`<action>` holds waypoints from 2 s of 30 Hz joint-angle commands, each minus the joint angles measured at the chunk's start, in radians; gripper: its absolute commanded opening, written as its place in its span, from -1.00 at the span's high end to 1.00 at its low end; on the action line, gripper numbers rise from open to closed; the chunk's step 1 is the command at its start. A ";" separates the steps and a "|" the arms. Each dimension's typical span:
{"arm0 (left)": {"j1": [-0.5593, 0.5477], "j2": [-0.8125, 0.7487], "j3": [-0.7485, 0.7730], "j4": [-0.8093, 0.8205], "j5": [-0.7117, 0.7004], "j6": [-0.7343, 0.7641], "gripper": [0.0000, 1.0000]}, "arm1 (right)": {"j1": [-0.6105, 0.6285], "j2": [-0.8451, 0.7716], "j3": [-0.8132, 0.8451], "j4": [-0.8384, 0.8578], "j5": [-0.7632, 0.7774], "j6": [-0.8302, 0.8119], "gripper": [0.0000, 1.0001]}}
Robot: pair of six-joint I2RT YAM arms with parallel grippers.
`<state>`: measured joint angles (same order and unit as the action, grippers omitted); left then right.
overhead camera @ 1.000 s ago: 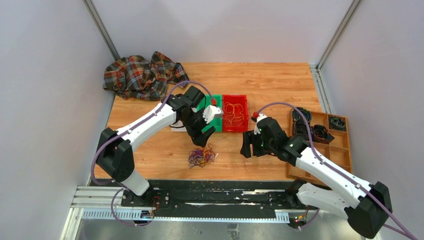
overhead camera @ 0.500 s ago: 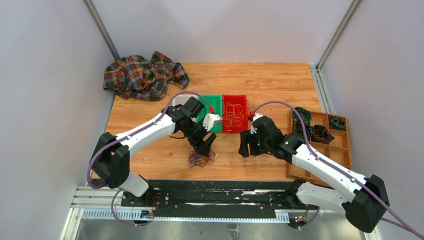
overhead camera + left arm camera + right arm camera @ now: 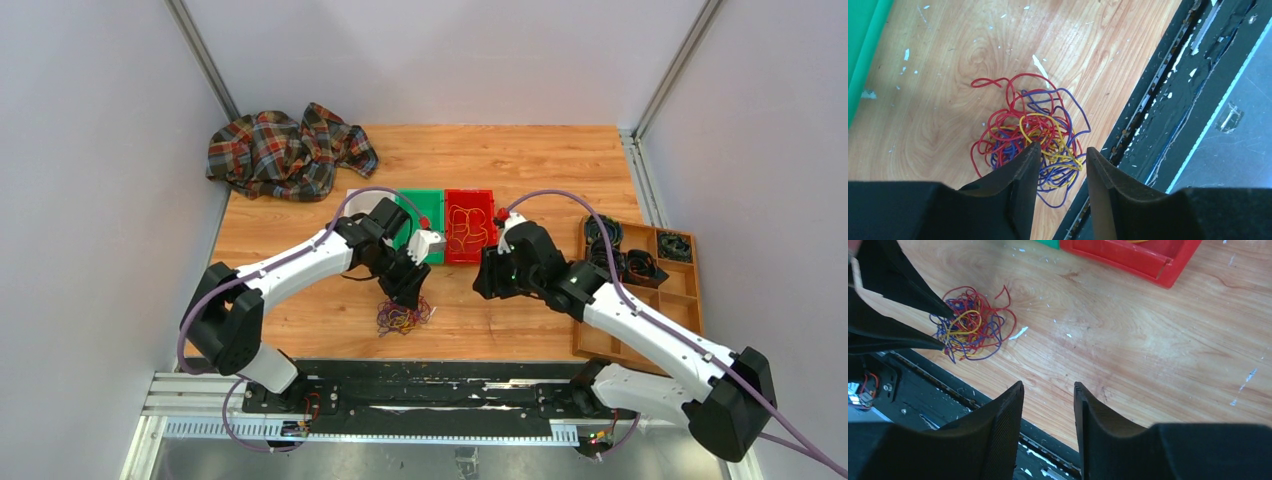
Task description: Untangle the cables
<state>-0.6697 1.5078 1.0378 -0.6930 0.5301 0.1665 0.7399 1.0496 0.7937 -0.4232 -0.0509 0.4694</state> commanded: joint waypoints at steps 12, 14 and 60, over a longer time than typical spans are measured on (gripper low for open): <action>-0.020 0.008 -0.016 -0.013 0.037 0.011 -0.06 | 0.014 -0.102 -0.094 0.124 0.158 0.067 0.18; -0.021 0.010 -0.015 -0.020 0.018 0.023 -0.03 | 0.014 -0.104 -0.096 0.132 0.164 0.067 0.18; -0.021 -0.164 0.401 -0.302 0.032 0.024 0.99 | 0.227 0.015 -0.065 0.638 0.080 -0.111 -0.59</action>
<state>-0.6838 1.3899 1.4063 -0.9791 0.5079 0.2184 0.9550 1.0607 0.7067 0.1581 -0.0391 0.3740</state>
